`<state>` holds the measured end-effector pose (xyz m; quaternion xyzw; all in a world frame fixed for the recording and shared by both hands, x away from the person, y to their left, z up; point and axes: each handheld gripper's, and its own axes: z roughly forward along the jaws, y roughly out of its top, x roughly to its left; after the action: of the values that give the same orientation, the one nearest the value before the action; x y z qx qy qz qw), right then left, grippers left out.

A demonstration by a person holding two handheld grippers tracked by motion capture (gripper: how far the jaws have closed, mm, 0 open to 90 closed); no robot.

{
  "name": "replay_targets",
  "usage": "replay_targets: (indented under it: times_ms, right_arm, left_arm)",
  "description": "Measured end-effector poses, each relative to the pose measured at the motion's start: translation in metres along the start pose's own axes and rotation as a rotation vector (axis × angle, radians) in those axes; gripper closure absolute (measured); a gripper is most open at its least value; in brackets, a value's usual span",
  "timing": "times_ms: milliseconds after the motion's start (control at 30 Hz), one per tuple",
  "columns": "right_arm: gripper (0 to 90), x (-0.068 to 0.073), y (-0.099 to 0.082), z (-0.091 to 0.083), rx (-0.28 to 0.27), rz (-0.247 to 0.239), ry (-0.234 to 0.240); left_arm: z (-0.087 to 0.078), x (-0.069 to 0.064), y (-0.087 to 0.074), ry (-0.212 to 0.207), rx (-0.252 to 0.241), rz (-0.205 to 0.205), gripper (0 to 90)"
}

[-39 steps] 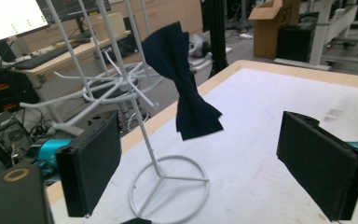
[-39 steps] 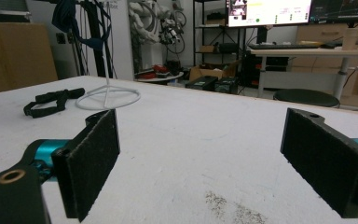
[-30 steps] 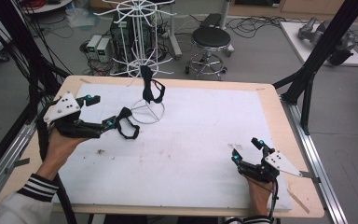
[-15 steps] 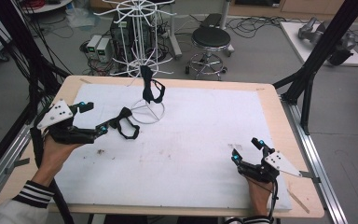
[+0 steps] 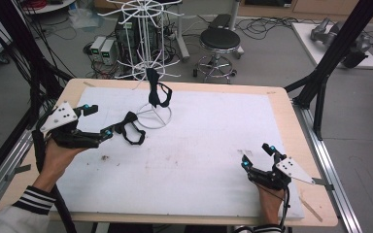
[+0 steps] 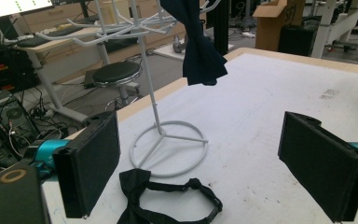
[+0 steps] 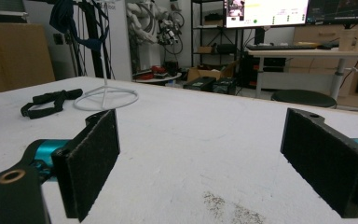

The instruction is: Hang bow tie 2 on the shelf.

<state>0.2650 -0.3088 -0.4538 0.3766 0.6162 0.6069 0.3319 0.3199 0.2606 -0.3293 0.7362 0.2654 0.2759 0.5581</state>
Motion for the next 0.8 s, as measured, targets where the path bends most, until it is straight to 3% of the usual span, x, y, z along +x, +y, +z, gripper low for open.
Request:
replay_targets:
  times_ms: [300, 567, 800]
  right_arm:
    - [11.1, 0.000, 0.000, 0.000, 0.000, -0.006, 0.002]
    - [11.1, 0.000, 0.000, 0.000, -0.001, -0.002, 0.001]
    - [11.1, 0.000, 0.000, 0.000, 0.002, 0.003, 0.000]
  left_arm:
    - [0.003, 0.005, 0.000, 0.009, 0.033, -0.019, 13.3]
    - [0.008, 0.014, 0.004, 0.027, 0.086, -0.017, 13.3]
    - [0.017, 0.023, -0.003, 0.032, 0.143, -0.035, 13.3]
